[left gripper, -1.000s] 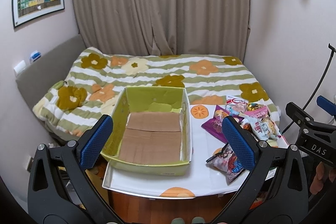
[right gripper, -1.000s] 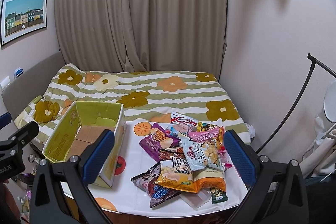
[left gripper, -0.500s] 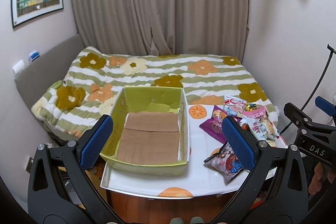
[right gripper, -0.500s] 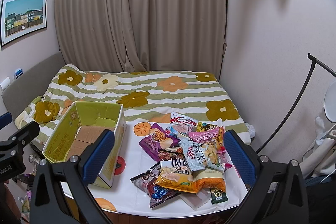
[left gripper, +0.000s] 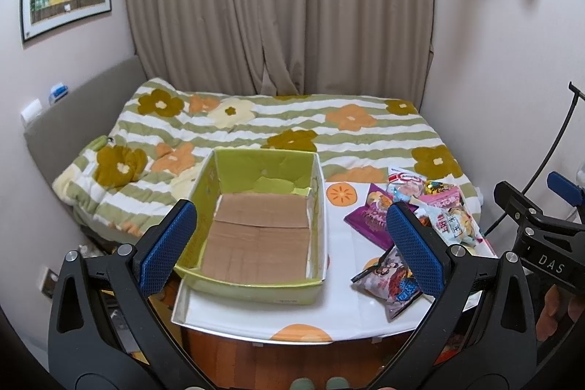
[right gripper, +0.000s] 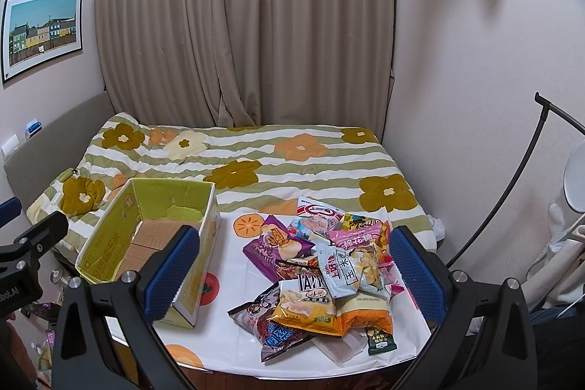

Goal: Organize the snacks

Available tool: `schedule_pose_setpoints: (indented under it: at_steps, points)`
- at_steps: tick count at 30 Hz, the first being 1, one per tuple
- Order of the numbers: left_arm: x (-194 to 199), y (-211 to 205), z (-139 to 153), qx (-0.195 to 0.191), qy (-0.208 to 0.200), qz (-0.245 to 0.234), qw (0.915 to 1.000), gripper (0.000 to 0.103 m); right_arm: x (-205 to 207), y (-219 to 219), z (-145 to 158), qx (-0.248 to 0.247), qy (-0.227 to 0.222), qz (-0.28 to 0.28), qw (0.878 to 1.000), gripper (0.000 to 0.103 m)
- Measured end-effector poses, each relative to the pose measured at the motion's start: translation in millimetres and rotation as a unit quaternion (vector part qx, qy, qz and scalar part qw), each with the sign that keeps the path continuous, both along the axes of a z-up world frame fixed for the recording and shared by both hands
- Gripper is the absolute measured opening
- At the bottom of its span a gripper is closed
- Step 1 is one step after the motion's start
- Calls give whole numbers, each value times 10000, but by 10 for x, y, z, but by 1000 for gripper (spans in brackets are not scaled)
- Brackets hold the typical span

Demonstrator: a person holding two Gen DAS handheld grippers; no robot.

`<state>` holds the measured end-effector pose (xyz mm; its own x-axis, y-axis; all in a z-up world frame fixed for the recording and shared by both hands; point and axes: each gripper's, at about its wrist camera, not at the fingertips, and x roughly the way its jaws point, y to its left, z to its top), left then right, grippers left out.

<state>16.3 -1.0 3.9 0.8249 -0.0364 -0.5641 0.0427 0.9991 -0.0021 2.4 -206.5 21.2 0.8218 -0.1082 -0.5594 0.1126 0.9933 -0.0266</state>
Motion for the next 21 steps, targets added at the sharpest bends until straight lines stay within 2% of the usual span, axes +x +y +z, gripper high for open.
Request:
schedule_pose_setpoints:
  at_steps: [4, 9, 13, 21]
  points:
    - [87, -80, -57, -19, 143, -204, 9997, 103, -36, -15, -18, -17, -68, -82, 9999, 103]
    - [279, -347, -315, -66, 497, -799, 9955, 103, -104, -239, -147, 132, 0, -297, 9995, 103]
    - [432, -683, -642, -59, 824, -1280, 9883, 103, -190, -526, -463, 188, 322, -569, 9977, 103]
    - [714, -1400, -1254, -182, 1526, -1586, 9753, 103, -161, -1287, -1148, 313, 937, -567, 9935, 103]
